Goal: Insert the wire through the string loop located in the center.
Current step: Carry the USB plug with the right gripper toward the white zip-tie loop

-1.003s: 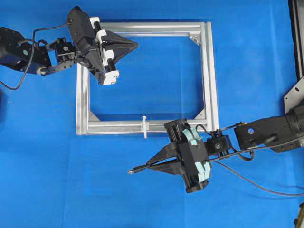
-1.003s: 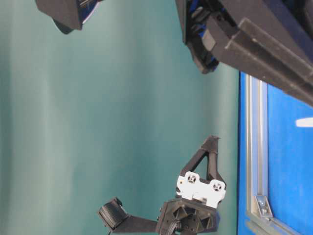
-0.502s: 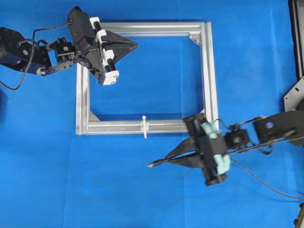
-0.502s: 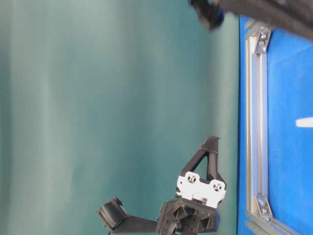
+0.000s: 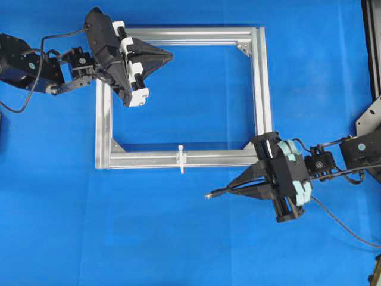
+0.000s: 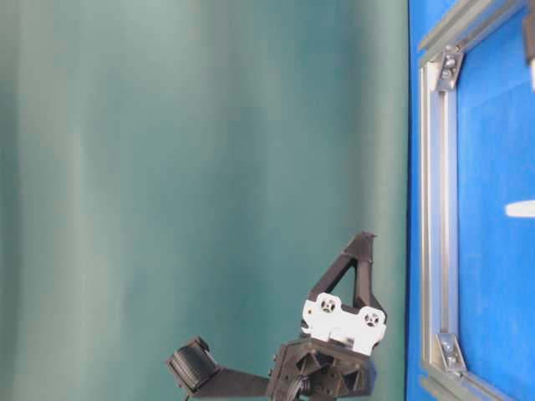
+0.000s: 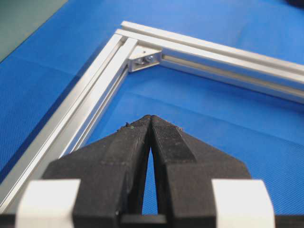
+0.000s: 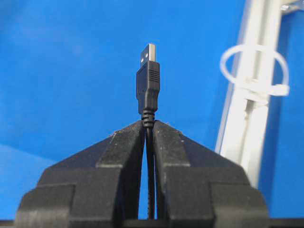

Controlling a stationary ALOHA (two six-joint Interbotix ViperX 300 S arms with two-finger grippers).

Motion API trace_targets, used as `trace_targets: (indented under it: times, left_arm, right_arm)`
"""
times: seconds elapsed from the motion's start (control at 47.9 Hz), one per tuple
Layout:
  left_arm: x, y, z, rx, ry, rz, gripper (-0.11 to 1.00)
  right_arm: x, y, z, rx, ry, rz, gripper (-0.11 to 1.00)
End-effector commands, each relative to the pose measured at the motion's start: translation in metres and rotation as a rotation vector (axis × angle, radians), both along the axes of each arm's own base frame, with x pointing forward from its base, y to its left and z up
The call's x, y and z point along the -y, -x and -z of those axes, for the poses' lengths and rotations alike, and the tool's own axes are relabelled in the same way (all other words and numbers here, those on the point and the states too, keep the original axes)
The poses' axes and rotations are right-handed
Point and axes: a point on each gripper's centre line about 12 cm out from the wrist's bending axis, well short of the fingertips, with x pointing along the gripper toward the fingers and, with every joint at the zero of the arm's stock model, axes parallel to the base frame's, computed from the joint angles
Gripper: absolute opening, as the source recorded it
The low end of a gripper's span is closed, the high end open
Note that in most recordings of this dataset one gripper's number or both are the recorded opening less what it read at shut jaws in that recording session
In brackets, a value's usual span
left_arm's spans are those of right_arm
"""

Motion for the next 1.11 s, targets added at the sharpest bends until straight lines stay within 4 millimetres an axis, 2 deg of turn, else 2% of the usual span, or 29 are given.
trace_targets:
  times: [0.0,0.334,1.087]
  left_arm:
    - [-0.001,-0.001,-0.014,0.043,-0.013,0.000,0.00]
    - [0.000,-0.001,-0.014,0.045,-0.012,0.002,0.00]
    - [0.000,-0.002,-0.015,0.048,-0.012,0.002,0.00]
  right_arm:
    - [0.010,-0.005,-0.009,0.032,-0.011,0.037,-0.01]
    - [0.047,-0.012,0.000,0.007,-0.004,0.157,-0.01]
    - [0.049,-0.013,0.003,-0.005,-0.002,0.163,-0.01]
